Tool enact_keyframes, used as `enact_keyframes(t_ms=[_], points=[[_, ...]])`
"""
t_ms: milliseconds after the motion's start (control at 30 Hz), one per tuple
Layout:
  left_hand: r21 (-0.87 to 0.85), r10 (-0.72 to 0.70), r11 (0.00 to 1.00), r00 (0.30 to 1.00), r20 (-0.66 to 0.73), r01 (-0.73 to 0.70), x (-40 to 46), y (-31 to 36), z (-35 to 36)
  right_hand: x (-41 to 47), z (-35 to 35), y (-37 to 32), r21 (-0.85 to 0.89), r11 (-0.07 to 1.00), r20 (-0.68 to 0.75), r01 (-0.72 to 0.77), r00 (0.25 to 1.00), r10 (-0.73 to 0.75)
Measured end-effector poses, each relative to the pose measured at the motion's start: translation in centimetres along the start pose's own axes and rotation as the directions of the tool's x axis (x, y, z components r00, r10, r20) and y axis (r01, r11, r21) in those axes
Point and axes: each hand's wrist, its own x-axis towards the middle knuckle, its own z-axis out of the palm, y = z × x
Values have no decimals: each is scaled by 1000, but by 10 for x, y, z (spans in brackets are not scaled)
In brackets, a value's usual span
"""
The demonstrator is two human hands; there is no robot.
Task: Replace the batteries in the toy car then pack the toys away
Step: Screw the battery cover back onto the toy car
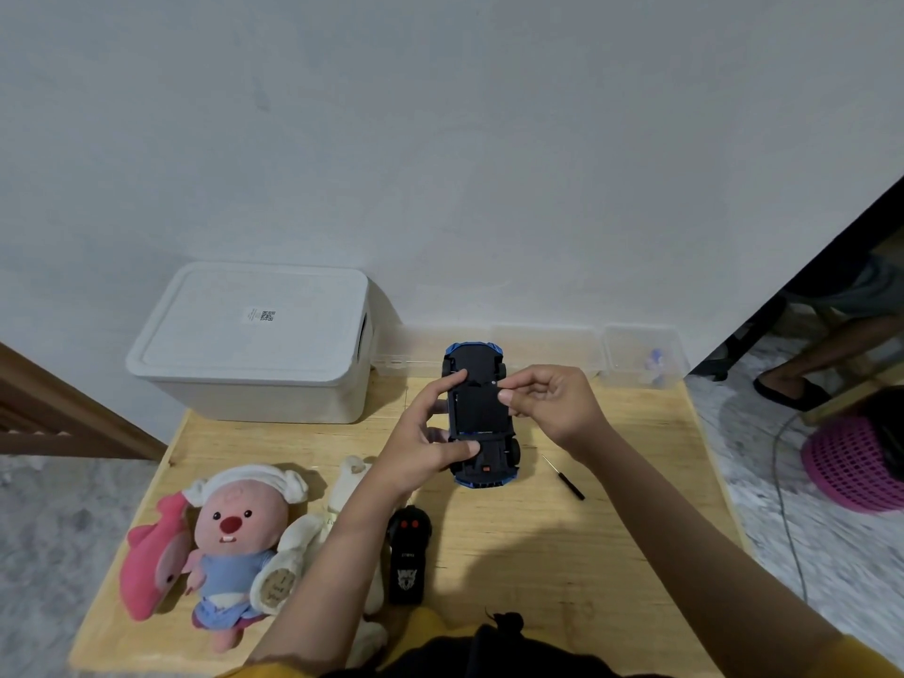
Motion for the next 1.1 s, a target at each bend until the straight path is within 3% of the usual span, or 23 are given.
enact_keyframes(t_ms=[233,400,633,733,900,1000,1100], points=[[7,6,1000,1000,-19,-6,-2,2,2,2,2,-3,-71,997,17,19,1000,-18],[14,8,1000,999,-30,-8,-2,1,1,0,7,-2,-187,982,-53,17,998,-28],[47,63,997,981,-181,-55,-1,3,7,-8,15,-1,-352,917,-97,189,967,-237],[98,96,992,975,-200,-78,0,3,9,-12,21,2,-317,925,-131,210,956,-262],[158,141,981,975,-169,-115,-2,2,11,-14,28,8,-117,988,-273,101,953,-129],[146,106,985,987,-120,-88,-4,-2,16,-17,29,18,-10,1000,-305,9,952,-12],[159,42,987,995,-96,-27,-6,-7,20,-22,28,34,-45,999,-326,-20,946,4]])
